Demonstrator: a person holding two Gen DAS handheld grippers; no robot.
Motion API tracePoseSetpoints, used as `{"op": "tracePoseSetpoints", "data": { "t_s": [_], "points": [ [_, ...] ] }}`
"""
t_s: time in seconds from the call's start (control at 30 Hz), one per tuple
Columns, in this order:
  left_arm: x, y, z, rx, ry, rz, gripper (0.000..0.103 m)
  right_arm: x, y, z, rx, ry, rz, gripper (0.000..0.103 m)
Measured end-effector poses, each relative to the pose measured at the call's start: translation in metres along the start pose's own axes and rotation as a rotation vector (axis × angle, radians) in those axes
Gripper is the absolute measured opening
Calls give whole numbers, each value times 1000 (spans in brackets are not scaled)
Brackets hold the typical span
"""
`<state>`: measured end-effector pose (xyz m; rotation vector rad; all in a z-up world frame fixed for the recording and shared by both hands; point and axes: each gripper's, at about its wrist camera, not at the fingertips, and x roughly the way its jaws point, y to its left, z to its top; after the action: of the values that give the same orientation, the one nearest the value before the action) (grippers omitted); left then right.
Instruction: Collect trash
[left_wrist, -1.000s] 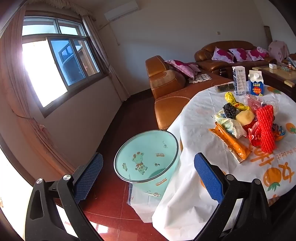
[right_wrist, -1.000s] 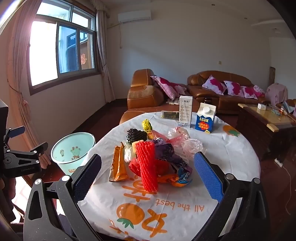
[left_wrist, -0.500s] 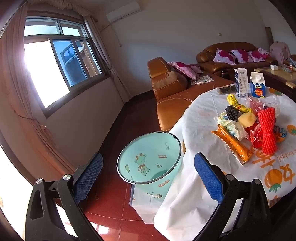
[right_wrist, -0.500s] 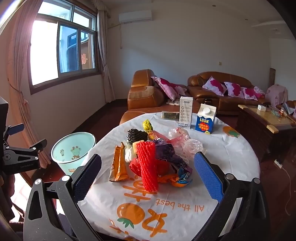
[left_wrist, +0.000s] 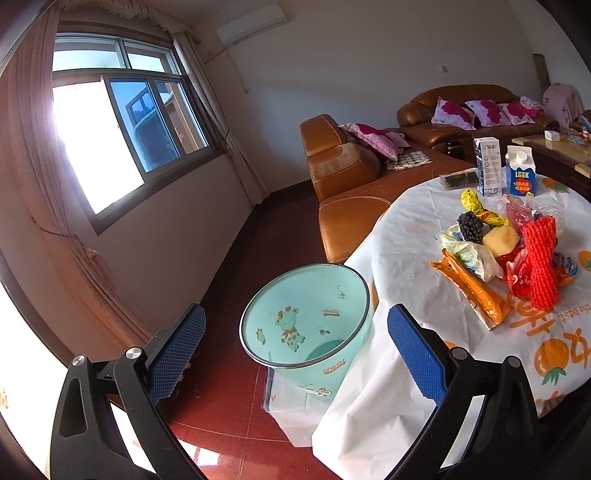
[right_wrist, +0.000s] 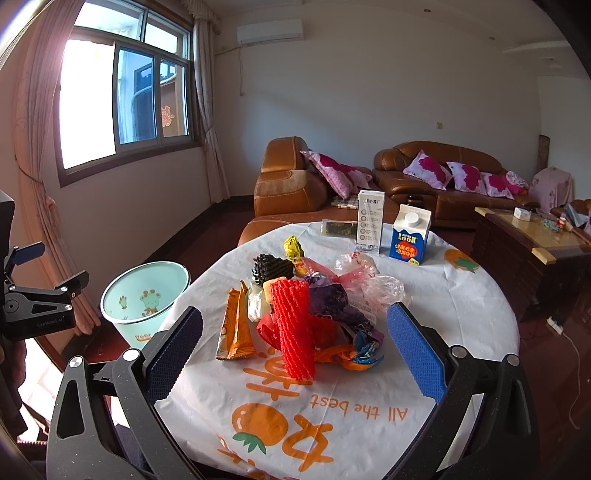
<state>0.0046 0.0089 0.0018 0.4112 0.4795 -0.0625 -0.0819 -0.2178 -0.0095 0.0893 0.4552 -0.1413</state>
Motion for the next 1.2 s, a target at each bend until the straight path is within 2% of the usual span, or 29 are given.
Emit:
{"op": "tracePoseSetpoints", "data": {
  "t_s": [1.2],
  "points": [
    [0, 8, 3, -8, -5, 11, 97, 1, -3, 1, 5, -2, -2, 98]
  ]
}}
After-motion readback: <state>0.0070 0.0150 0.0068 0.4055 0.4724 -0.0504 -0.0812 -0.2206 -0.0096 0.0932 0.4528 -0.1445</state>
